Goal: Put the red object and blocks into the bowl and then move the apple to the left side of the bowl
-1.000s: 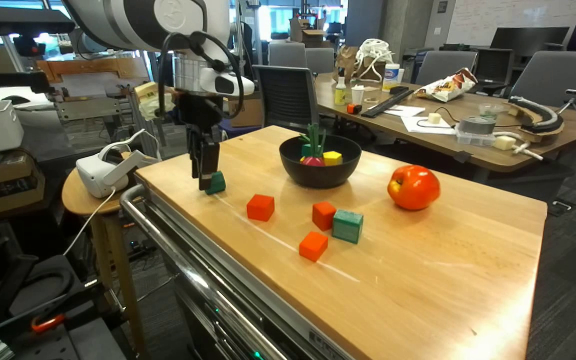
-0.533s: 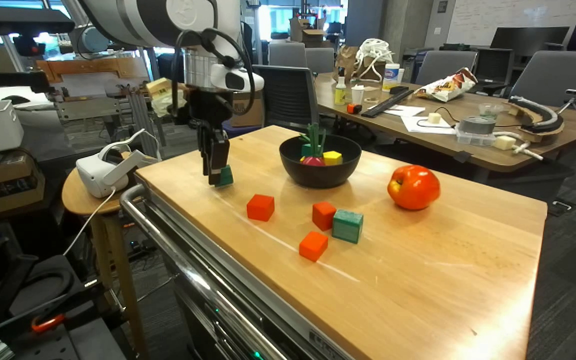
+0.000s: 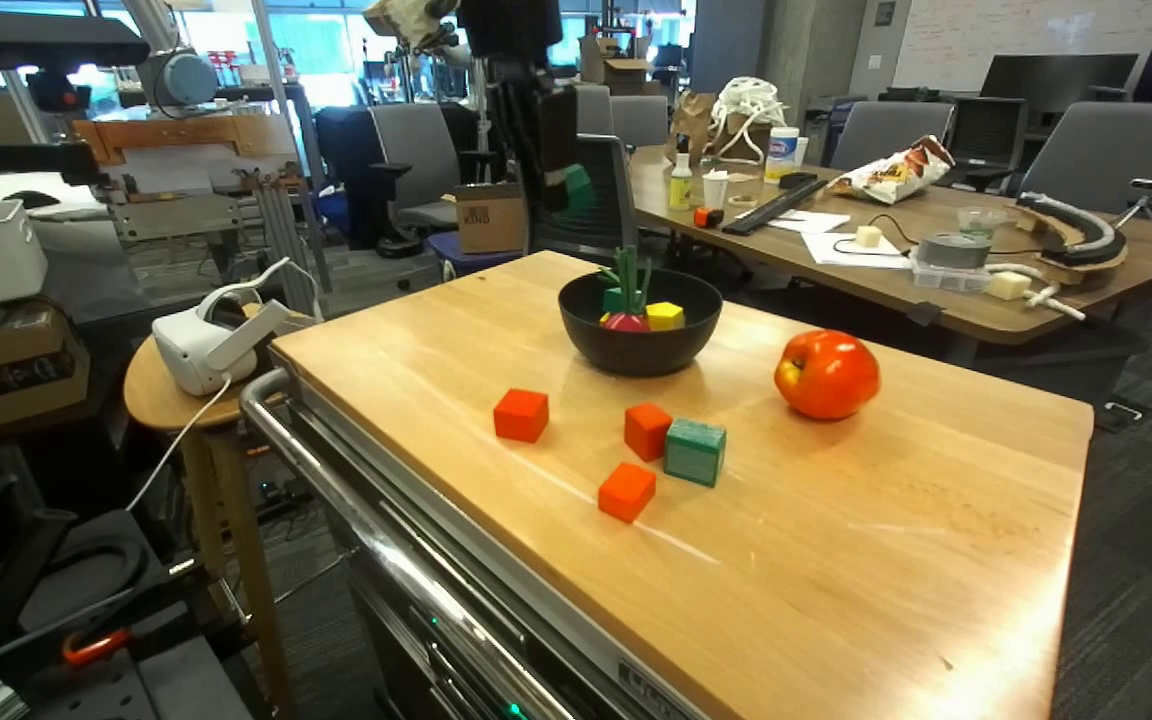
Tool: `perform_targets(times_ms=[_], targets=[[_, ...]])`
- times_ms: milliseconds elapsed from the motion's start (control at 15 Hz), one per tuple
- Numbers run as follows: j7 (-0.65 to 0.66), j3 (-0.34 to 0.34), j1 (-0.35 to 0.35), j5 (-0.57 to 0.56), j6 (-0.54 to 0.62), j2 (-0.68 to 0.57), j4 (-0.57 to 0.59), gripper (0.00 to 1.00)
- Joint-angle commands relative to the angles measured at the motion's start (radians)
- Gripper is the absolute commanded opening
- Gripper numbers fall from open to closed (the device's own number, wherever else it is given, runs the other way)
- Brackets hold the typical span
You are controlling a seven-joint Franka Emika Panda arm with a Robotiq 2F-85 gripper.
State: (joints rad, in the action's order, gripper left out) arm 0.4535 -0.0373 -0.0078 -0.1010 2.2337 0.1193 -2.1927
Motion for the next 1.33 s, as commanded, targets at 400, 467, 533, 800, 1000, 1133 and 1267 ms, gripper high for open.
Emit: perform_targets(times_ms=[400, 467, 533, 800, 1000, 1133, 1267], targets=[[-0.057, 0.050, -0.007, -0.011, -0.365, -0.490, 0.520, 0.18], [-0.059, 0.055, -0.007, -0.003, -0.399, -0.527, 0.565, 0.24], [-0.058, 0.061, -0.006, 0.001, -0.423, -0.553, 0.599, 0.68], [-0.109, 0.061, -0.021, 0.081, -0.580, -0.567, 0.703, 0.91], [-0.198, 0.055, -0.040, 0.152, -0.810, -0.511, 0.732, 1.00], [-0.279, 0.057, -0.049, 0.155, -0.952, -0.475, 0.737, 1.00], [-0.418, 0.060, -0.057, 0.100, -0.967, -0.398, 0.645, 1.00]])
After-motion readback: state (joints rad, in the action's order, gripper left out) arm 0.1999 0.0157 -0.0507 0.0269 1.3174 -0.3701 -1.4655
